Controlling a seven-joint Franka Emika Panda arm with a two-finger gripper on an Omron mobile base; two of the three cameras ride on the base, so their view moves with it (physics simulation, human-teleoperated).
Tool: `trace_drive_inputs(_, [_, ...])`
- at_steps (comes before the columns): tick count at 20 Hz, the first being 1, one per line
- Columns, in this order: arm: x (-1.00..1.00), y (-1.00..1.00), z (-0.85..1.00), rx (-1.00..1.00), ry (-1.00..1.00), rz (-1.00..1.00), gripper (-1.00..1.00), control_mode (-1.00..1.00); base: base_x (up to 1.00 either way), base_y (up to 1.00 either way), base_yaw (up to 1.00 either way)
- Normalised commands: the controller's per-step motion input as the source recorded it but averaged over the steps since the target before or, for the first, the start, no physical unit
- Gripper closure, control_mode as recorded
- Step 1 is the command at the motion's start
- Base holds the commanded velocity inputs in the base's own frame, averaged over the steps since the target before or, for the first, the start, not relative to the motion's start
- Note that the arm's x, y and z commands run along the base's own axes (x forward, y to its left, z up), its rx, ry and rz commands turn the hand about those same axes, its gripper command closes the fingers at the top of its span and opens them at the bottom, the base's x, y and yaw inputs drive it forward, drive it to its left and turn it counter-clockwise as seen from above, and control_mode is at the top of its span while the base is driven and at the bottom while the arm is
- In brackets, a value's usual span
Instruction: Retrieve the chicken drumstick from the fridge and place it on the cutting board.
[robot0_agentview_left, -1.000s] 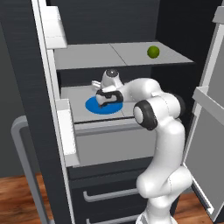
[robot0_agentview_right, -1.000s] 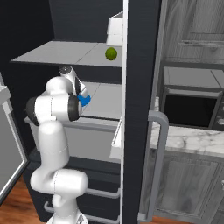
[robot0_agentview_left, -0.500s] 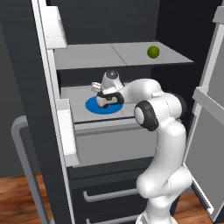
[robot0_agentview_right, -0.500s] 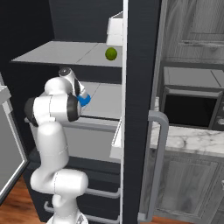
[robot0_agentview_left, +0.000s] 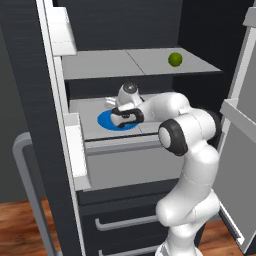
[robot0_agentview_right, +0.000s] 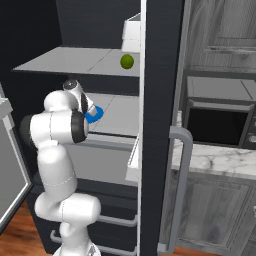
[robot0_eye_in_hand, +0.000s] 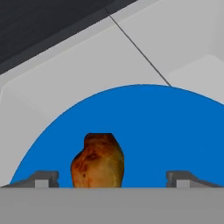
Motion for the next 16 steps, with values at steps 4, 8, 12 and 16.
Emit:
trace_drive_inputs(4, [0.00, 0.00, 0.00, 0.00, 0.00, 0.00, -1.00, -1.00, 0.00, 0.00, 0.00])
trace_drive_inputs(8, [0.00, 0.00, 0.00, 0.00, 0.00, 0.00, -1.00, -1.00, 0.00, 0.00, 0.00])
trace_drive_inputs(12, [0.00, 0.09, 0.00, -0.01, 0.00, 0.00, -1.00, -1.00, 0.00, 0.00, 0.00])
trace_drive_inputs(16, [0.00, 0.18, -0.05, -0.04, 0.00, 0.00, -1.00, -1.00, 0.00, 0.00, 0.00])
